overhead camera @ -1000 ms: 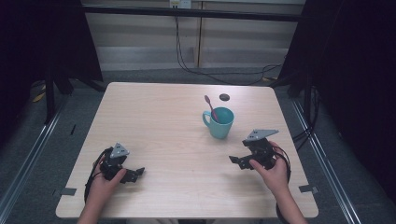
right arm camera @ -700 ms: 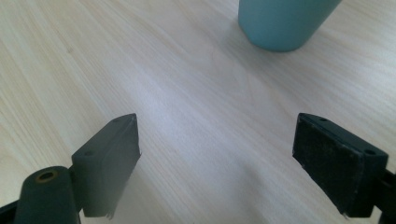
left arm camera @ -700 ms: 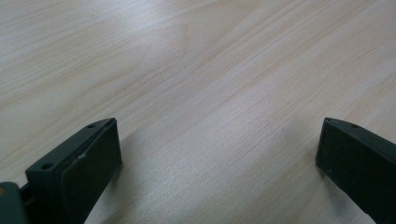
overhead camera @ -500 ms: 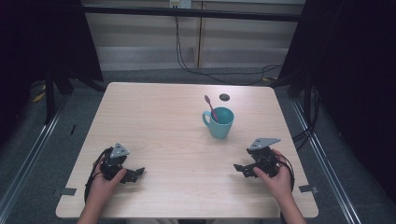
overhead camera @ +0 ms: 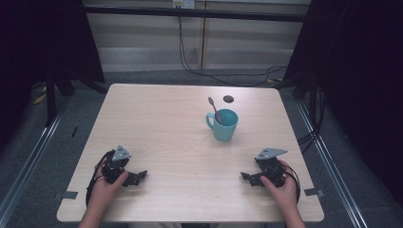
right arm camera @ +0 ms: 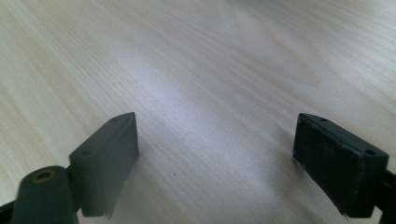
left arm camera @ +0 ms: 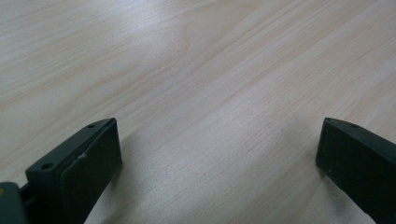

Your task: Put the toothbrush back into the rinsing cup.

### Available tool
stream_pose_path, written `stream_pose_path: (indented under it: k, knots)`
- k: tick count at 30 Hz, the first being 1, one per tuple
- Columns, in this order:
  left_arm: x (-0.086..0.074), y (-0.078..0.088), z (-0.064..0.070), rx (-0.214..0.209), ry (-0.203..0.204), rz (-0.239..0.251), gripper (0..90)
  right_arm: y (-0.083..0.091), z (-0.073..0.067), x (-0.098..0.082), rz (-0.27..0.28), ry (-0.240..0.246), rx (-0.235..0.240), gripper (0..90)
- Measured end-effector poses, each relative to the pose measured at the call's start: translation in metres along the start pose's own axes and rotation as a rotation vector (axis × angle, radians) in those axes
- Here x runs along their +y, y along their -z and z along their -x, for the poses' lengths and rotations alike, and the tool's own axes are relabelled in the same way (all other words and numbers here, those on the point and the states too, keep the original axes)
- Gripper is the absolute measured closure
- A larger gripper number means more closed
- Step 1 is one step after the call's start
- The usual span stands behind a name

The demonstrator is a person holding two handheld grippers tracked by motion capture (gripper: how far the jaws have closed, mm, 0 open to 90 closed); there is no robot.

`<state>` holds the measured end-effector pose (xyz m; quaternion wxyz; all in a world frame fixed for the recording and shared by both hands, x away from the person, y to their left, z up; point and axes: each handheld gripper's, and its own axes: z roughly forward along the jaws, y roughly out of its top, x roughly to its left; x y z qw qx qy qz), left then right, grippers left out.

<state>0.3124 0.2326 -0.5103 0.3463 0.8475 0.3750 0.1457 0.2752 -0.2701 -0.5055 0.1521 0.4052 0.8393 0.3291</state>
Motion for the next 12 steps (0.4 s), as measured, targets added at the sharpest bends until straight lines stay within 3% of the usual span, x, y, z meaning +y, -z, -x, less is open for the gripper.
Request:
stream_pose_path:
  k: [1,12]
  knots:
    - [-0.0001,0.0,0.0002,0.0,0.001,0.0,0.0,-0.0002,0.0006,-0.0008,0.007,-0.009,0.014,13.6]
    - [-0.0006,0.0003,0.0014,-0.004,0.006,0.002,0.0,-0.0002,-0.0005,-0.0085,0.066,-0.013,-0.01,13.6]
